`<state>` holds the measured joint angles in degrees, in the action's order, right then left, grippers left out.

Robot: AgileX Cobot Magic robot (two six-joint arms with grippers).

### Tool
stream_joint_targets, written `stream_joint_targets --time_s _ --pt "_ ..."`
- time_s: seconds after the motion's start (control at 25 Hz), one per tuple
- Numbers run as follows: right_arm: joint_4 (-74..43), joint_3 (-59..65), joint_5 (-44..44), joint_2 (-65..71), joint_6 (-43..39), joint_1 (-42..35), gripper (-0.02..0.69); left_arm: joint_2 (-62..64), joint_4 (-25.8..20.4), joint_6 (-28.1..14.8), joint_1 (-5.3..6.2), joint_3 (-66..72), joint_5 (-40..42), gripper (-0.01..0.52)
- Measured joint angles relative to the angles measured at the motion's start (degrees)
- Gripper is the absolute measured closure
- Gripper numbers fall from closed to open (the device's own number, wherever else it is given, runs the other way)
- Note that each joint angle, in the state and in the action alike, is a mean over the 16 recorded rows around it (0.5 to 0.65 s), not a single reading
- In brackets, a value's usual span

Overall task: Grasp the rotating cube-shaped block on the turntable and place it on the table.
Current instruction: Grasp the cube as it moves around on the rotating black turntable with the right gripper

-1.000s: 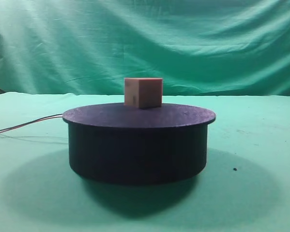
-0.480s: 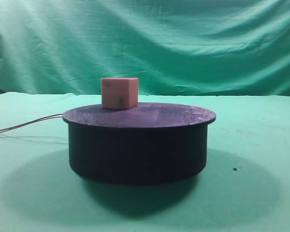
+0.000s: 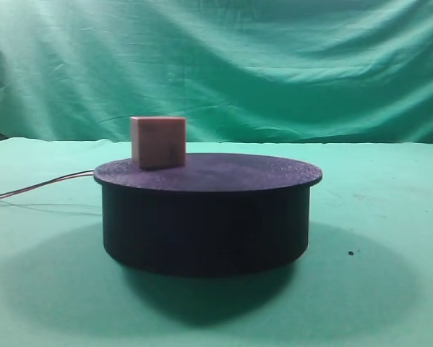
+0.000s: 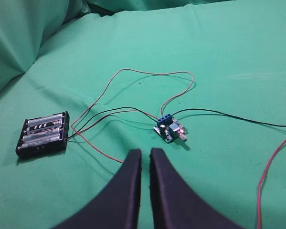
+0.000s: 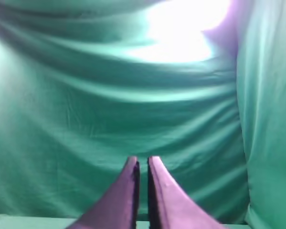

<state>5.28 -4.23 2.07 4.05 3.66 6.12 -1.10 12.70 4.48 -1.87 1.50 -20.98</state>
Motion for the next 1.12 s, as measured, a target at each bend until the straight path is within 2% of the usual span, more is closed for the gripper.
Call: stream_joint_targets --time_s 0.16,0.44,0.64,0.88,1.12 --pt "3.4 -5.2 -7.3 6.3 -0.3 0.0 0.665 0.0 0.0 0.0 0.00 0.0 0.0 0.514" --pt "9.7 -13.6 -25.4 20.5 1.6 0.1 0.665 0.0 0.0 0.0 0.00 0.0 0.0 0.514" --pt "13.4 -17.1 -32.7 29.5 5.1 2.1 0.665 0.0 0.0 0.0 0.00 0.0 0.0 0.514" --pt "15.5 -21.7 -38.4 39.6 7.2 9.2 0.665 0.0 0.0 0.0 0.00 0.0 0.0 0.514" --pt "12.0 -28.9 -41.7 51.8 2.4 20.8 0.662 0.0 0.0 0.0 0.00 0.0 0.0 0.514"
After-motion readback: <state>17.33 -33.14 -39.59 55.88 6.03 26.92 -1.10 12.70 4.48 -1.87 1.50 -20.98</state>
